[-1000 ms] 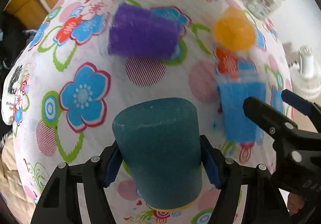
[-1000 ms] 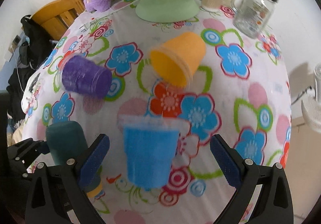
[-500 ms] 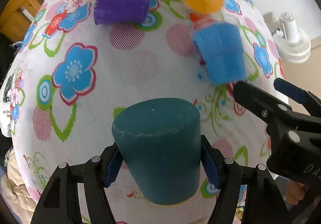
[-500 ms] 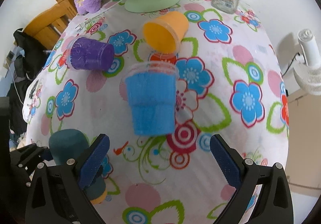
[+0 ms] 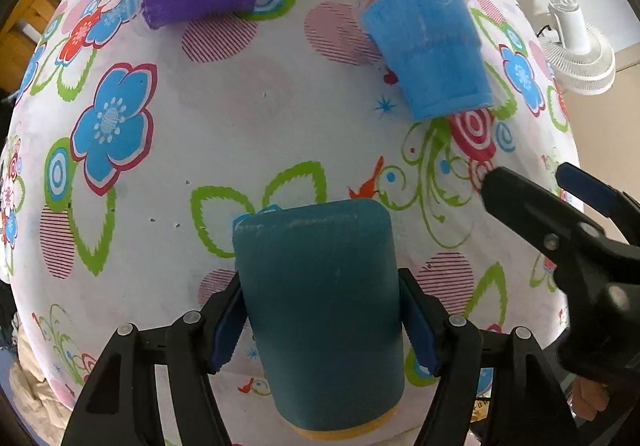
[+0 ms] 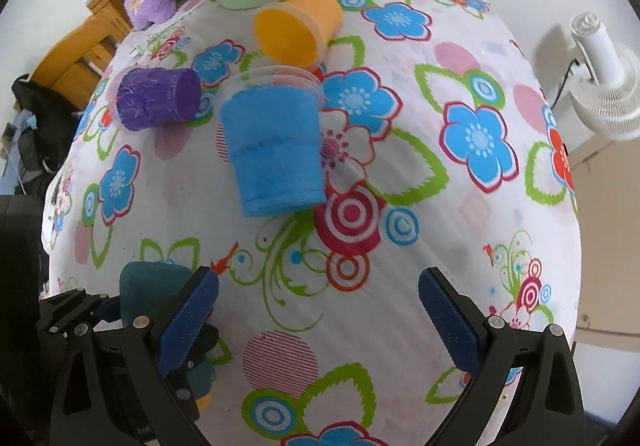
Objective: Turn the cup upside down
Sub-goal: 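Grasp the teal cup with the right gripper while the left gripper opens and releases it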
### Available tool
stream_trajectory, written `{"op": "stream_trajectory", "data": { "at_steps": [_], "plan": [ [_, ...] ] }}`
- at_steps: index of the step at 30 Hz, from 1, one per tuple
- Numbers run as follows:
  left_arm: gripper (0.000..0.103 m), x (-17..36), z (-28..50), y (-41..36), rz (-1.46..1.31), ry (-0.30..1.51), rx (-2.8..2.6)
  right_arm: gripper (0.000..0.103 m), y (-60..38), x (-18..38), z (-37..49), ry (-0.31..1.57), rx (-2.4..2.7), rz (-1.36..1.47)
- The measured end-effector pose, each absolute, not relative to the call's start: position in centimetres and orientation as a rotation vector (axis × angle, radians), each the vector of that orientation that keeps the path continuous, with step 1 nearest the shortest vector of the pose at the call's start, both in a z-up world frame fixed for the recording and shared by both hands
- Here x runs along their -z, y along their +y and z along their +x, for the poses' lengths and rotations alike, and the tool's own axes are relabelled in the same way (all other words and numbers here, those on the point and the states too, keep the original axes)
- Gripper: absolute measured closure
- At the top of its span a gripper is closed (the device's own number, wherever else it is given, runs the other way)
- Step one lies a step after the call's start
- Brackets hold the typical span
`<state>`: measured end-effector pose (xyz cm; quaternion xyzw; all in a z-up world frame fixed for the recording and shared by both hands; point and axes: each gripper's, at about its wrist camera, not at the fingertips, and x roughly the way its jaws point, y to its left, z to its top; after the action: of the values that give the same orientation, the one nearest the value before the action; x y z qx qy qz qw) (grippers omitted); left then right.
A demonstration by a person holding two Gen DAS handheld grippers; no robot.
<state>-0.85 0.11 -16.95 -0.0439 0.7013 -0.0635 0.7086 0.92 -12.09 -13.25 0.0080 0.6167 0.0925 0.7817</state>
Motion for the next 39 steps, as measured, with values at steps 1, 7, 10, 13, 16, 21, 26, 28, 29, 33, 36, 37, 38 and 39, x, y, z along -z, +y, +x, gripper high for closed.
{"op": "stream_trajectory", "data": {
  "at_steps": [1, 7, 10, 13, 16, 21, 26, 28, 29, 33, 36, 37, 38, 39],
  "plan": [
    [0.024, 17.0, -0.9, 0.3, -0.089, 1.559, 0.138, 0.002, -12.2, 13.3, 0.9, 1.334, -0.196, 0.019],
    [0.010, 15.6, -1.9, 2.0, -0.080, 1.528, 0.159, 0.002, -12.2, 13.2, 0.4, 1.335, -0.188, 0.041],
    [0.005, 14.3, -1.7, 2.2, -0.079, 1.503, 0.174, 0.002, -11.8, 12.4, 0.2, 1.325, -0.189, 0.051],
    [0.004, 12.1, -2.7, 4.0, -0.033, 1.474, 0.171, 0.002, -11.2, 11.3, -0.1, 1.309, -0.180, 0.052],
    [0.004, 10.5, -3.1, 4.8, -0.023, 1.448, 0.186, 0.002, -10.6, 10.1, -0.5, 1.289, -0.165, 0.058],
    [0.009, 8.9, -3.9, 6.4, -0.020, 1.427, 0.137, 0.002, -9.5, 8.5, -1.4, 1.272, -0.146, 0.081],
    [0.013, 8.7, -4.7, 8.3, -0.021, 1.366, 0.121, 0.002, -7.9, 7.7, -2.5, 1.282, -0.110, 0.106],
    [0.013, 9.1, -4.8, 8.5, 0.024, 1.360, 0.112, 0.002, -7.3, 7.6, -3.0, 1.280, -0.106, 0.109],
    [0.013, 9.1, -5.1, 8.9, 0.037, 1.361, 0.112, 0.002, -6.9, 7.6, -3.2, 1.279, -0.105, 0.107],
    [0.013, 9.8, -5.4, 9.8, 0.043, 1.369, 0.132, 0.002, -5.2, 7.9, -3.9, 1.285, -0.107, 0.088],
    [0.013, 10.1, -5.7, 10.4, 0.064, 1.364, 0.148, 0.002, -4.1, 8.6, -4.2, 1.304, -0.110, 0.079],
    [0.014, 10.3, -5.7, 10.6, 0.073, 1.360, 0.152, 0.002, -3.8, 8.8, -4.2, 1.310, -0.111, 0.078],
    [0.014, 10.4, -5.8, 10.9, 0.079, 1.357, 0.150, 0.002, -3.6, 9.0, -4.2, 1.317, -0.112, 0.076],
    [0.014, 10.6, -5.7, 11.0, 0.085, 1.355, 0.151, 0.002, -3.2, 9.3, -4.2, 1.324, -0.110, 0.071]
  ]
}}
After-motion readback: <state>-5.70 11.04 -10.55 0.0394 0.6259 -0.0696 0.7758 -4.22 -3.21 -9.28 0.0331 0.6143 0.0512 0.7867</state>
